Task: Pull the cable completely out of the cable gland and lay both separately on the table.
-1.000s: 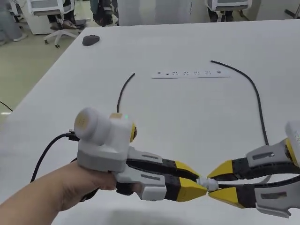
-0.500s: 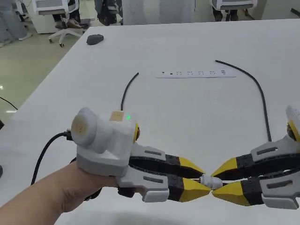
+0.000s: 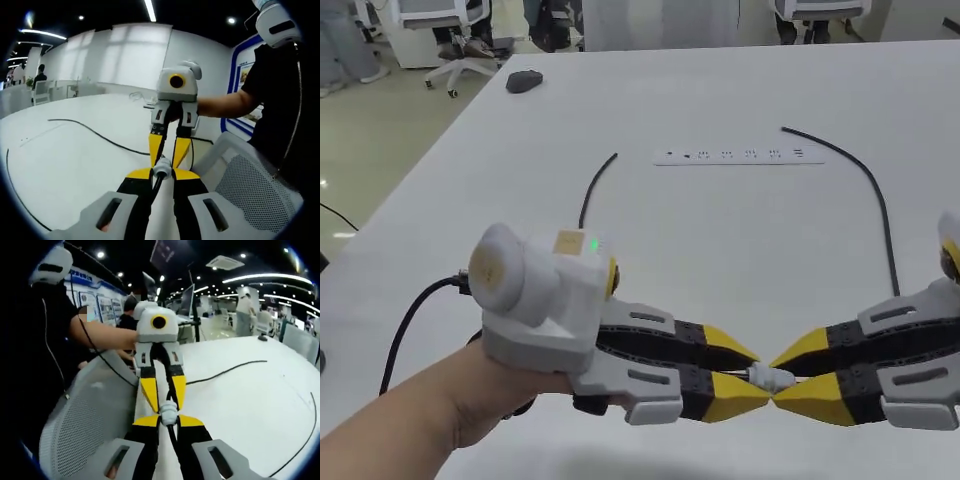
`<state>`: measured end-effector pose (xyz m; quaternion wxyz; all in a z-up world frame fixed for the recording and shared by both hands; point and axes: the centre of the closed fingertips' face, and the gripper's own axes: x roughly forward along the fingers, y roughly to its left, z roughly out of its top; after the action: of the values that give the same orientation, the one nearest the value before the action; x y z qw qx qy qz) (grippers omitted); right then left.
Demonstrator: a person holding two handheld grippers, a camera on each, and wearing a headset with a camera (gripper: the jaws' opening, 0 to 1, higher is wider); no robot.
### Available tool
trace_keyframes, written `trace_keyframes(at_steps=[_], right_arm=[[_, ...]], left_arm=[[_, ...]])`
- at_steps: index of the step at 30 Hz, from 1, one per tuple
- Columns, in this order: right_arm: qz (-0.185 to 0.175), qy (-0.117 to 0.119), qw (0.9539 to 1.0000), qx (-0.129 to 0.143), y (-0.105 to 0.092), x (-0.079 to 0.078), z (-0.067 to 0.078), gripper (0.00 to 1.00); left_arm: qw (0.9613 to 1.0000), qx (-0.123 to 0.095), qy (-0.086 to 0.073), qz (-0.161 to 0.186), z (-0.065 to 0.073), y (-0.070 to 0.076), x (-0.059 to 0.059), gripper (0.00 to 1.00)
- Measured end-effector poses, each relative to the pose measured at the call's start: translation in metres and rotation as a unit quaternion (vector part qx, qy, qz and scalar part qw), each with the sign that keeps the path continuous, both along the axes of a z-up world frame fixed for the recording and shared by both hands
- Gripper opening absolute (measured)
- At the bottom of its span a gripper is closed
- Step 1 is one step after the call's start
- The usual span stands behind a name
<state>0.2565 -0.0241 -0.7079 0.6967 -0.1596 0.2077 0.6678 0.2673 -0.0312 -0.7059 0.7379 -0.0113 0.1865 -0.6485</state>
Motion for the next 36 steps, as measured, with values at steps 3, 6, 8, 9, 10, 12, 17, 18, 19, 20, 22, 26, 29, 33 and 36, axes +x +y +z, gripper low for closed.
trace_keyframes(at_steps=[3, 6, 8, 9, 10, 12, 17, 18, 19, 20, 22, 26, 29, 33, 36], right_arm=[[0.016, -0.109, 0.9936, -0.025, 0.002, 0.004, 0.0, 0.07], [0.015, -0.141, 0.9892, -0.038, 0.003, 0.003, 0.001, 0.06], [0.015, -0.147, 0.9883, -0.036, 0.004, 0.003, 0.004, 0.06], [0.014, -0.147, 0.9884, -0.036, 0.004, 0.003, 0.005, 0.06], [0.014, -0.155, 0.9872, -0.036, 0.004, 0.004, 0.006, 0.07], [0.015, -0.152, 0.9876, -0.038, 0.004, 0.006, 0.007, 0.07], [-0.028, -0.045, 0.9986, 0.002, 0.004, 0.009, 0.023, 0.11], [-0.043, -0.017, 0.9988, 0.016, 0.003, 0.012, 0.026, 0.15], [-0.058, 0.017, 0.9977, 0.03, 0.002, 0.018, 0.028, 0.18], [-0.049, 0.047, 0.9973, 0.028, 0.001, 0.015, 0.027, 0.16], [-0.05, 0.069, 0.9947, 0.057, 0.003, 0.021, 0.031, 0.14], [-0.038, 0.128, 0.9892, 0.06, 0.006, 0.016, 0.027, 0.1], [-0.036, 0.129, 0.9893, 0.059, 0.006, 0.015, 0.026, 0.08], [-0.026, 0.085, 0.995, 0.046, 0.006, 0.014, 0.024, 0.08], [0.004, -0.042, 0.9982, 0.042, 0.007, 0.018, 0.028, 0.07]], left_arm=[[0.9944, -0.003, 0.102, 0.031, -0.005, 0.003, 0.004, 0.14], [0.9891, -0.026, 0.14, 0.039, -0.004, 0.005, 0.009, 0.14], [0.9879, -0.03, 0.146, 0.041, -0.001, 0.005, 0.009, 0.14], [0.9874, -0.032, 0.15, 0.041, 0.001, 0.005, 0.009, 0.14], [0.9873, -0.033, 0.15, 0.043, 0.002, 0.005, 0.009, 0.14], [0.9874, -0.033, 0.148, 0.043, 0.003, 0.005, 0.009, 0.14], [0.9988, -0.028, 0.027, 0.03, 0.017, 0.007, 0.01, 0.14], [0.9991, -0.03, 0.013, 0.026, 0.02, 0.008, 0.009, 0.14], [0.9996, -0.019, -0.015, 0.014, 0.021, 0.009, 0.007, 0.14], [0.9994, -0.022, -0.024, 0.013, 0.023, 0.009, 0.007, 0.14], [0.9984, -0.024, -0.048, 0.016, 0.026, 0.009, 0.009, 0.14], [0.9981, -0.03, -0.052, 0.013, 0.028, 0.006, 0.006, 0.14], [0.9982, -0.026, -0.053, 0.01, 0.026, 0.007, 0.006, 0.14], [0.9987, -0.025, -0.043, 0.013, 0.023, 0.006, 0.007, 0.14], [0.9987, -0.029, -0.014, 0.039, 0.023, 0.007, 0.015, 0.14]])
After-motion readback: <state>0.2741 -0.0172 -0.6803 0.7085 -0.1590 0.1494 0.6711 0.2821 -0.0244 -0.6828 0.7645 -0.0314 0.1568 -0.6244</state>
